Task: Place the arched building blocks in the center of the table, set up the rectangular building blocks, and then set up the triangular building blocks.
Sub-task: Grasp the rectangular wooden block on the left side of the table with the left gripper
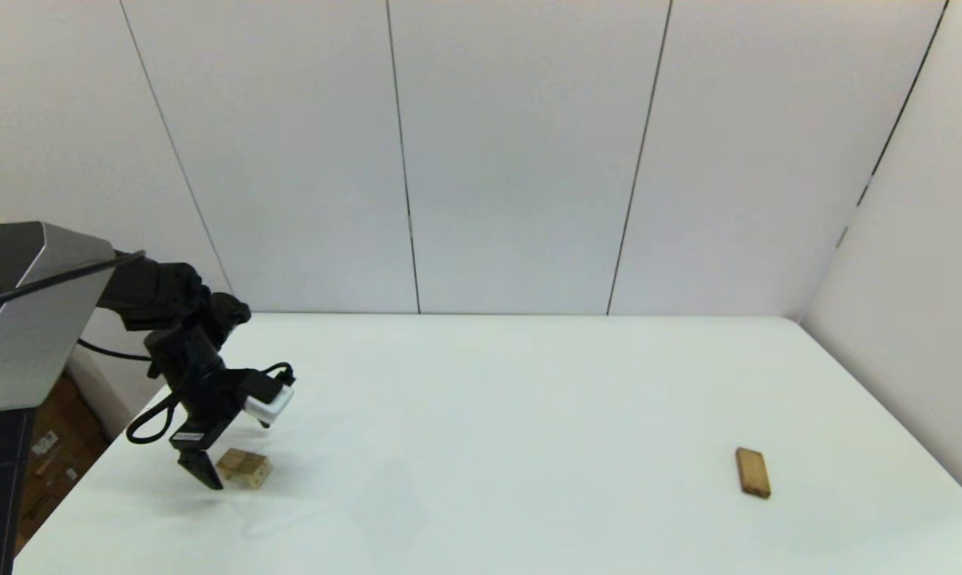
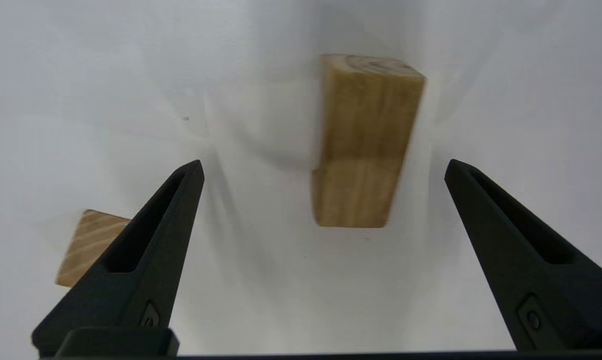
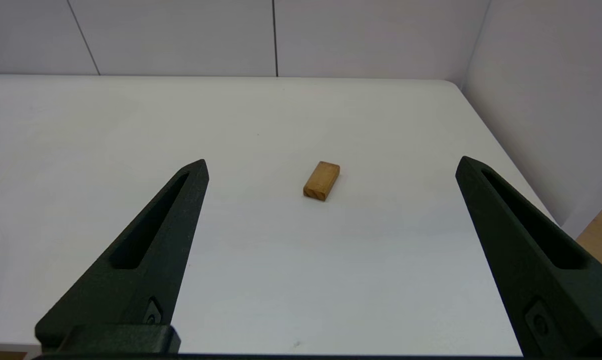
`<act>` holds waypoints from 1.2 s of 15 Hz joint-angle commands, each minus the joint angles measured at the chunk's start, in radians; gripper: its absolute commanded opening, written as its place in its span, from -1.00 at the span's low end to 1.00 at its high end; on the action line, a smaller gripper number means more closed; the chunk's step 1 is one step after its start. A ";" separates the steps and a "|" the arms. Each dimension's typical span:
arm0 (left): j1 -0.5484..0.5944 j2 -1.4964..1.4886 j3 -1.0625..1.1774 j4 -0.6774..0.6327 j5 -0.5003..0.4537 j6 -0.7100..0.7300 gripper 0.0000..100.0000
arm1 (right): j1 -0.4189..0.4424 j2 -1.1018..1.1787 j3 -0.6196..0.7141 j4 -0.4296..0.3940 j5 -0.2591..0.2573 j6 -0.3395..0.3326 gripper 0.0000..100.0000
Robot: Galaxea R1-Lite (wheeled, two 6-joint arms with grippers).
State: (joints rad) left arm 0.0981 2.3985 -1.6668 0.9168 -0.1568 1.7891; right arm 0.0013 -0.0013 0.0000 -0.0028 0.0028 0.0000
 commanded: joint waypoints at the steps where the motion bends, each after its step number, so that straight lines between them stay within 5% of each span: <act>1: -0.009 -0.006 0.045 -0.069 -0.038 0.016 1.00 | 0.000 0.000 0.002 0.000 0.000 0.000 1.00; 18: -0.024 0.014 0.052 -0.127 -0.033 0.033 1.00 | 0.000 0.000 0.002 0.000 0.000 0.000 1.00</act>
State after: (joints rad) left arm 0.0730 2.4087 -1.6160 0.7855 -0.1894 1.8126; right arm 0.0013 -0.0009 0.0000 -0.0028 0.0023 0.0000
